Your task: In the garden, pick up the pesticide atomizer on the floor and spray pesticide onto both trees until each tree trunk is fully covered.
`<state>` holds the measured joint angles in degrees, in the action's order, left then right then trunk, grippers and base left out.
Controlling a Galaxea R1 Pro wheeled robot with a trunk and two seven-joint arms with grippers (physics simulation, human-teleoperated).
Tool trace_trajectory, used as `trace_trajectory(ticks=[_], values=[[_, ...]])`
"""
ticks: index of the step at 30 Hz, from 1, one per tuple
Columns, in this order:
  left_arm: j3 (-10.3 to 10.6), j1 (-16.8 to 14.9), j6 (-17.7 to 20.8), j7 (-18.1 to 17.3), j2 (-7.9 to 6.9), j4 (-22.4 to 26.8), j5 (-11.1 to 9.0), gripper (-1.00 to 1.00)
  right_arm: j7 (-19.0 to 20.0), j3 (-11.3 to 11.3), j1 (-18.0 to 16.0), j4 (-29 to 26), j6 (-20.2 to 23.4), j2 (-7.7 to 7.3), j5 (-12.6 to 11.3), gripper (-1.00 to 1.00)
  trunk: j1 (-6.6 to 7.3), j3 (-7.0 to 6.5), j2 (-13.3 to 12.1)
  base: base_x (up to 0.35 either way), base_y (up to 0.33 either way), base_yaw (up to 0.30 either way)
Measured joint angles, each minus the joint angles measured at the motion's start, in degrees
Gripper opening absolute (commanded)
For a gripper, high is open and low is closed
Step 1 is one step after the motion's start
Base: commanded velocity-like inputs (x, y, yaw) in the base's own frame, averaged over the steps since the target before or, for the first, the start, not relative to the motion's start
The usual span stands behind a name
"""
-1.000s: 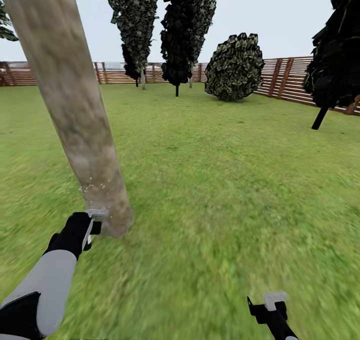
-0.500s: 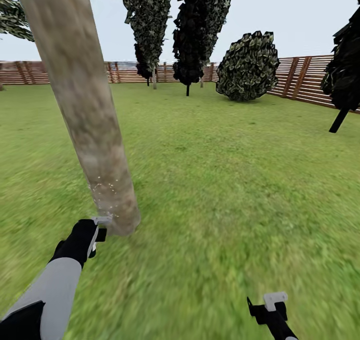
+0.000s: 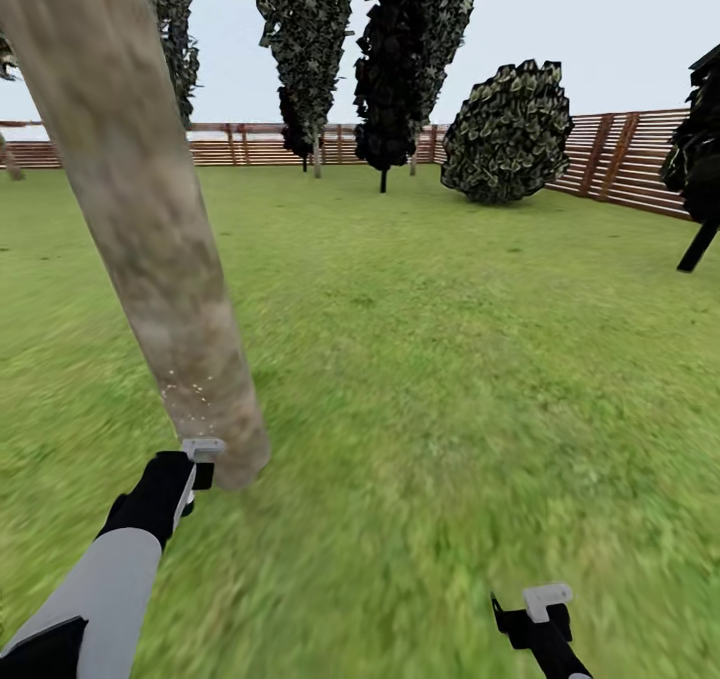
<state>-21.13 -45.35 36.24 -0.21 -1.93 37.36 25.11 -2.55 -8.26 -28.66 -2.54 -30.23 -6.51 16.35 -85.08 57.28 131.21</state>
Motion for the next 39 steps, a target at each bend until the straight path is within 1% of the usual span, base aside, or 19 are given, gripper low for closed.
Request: trace_trajectory(ticks=[5,15,21,22,26,27,30,33,34,36,39], values=[[0.0,0.0,-0.3,0.0,-0.11,0.1,0.0,-1.00,0.0,0.0,0.0,0.1,0.0,0.01,0.0,1.00,0.00,0.00,0.0,0.189,-0.213,0.274],[-0.1,0.0,-0.6,-0.1,-0.15,0.1,-0.1,-1.00,0.0,0.0,0.0,0.1,0.0,0.00,0.0,1.00,0.00,0.00,0.0,0.009,-0.271,0.276],[-0.1,0.0,-0.6,-0.1,-0.13,-0.3,-0.1,-1.00,0.0,0.0,0.0,0.0,0.0,-0.07,0.0,1.00,0.00,0.00,0.0,0.000,-0.274,0.065],[-0.1,0.0,-0.6,-0.5,-0.09,-0.8,-0.4,-1.00,0.0,0.0,0.0,0.0,0.0,-0.02,0.1,1.00,0.00,0.00,0.0,0.015,-0.274,0.003],[-0.1,0.0,-0.7,-0.3,-0.16,-0.4,-4.2,-1.00,0.0,0.0,0.0,0.1,0.0,0.01,0.0,1.00,0.00,0.00,0.0,0.086,-0.274,0.001],[-0.1,0.1,-0.8,-0.2,-0.33,-0.7,-4.8,-1.00,0.0,0.0,0.0,0.1,0.0,0.05,0.0,1.00,0.00,0.00,0.0,0.127,-0.274,0.000],[0.0,2.0,-1.4,-0.1,-0.52,-1.3,-5.4,-1.00,0.0,0.0,0.0,0.1,0.0,0.04,0.0,1.00,0.00,0.00,0.0,0.150,-0.263,0.000],[0.0,4.0,-6.4,0.4,-0.52,-1.6,-5.3,-1.00,0.0,-0.1,0.0,0.1,0.0,-0.11,0.0,1.00,0.00,0.00,0.0,0.194,-0.234,0.000],[0.0,4.3,-6.9,0.8,-0.45,-1.9,-5.4,-1.00,0.0,-0.1,0.0,0.1,0.0,-0.14,0.0,1.00,0.00,0.00,0.0,0.206,-0.226,0.000],[-0.1,4.6,-7.6,1.7,-0.51,-5.3,-5.5,-1.00,0.0,-0.1,0.0,0.1,0.0,-0.30,0.0,1.00,0.00,0.01,0.0,0.230,-0.203,0.000],[-0.2,4.6,-7.7,2.1,-0.58,-5.8,-5.3,-1.00,0.0,-0.1,0.0,0.1,0.0,-0.26,0.0,1.00,0.00,0.00,0.0,0.233,-0.200,0.000]])
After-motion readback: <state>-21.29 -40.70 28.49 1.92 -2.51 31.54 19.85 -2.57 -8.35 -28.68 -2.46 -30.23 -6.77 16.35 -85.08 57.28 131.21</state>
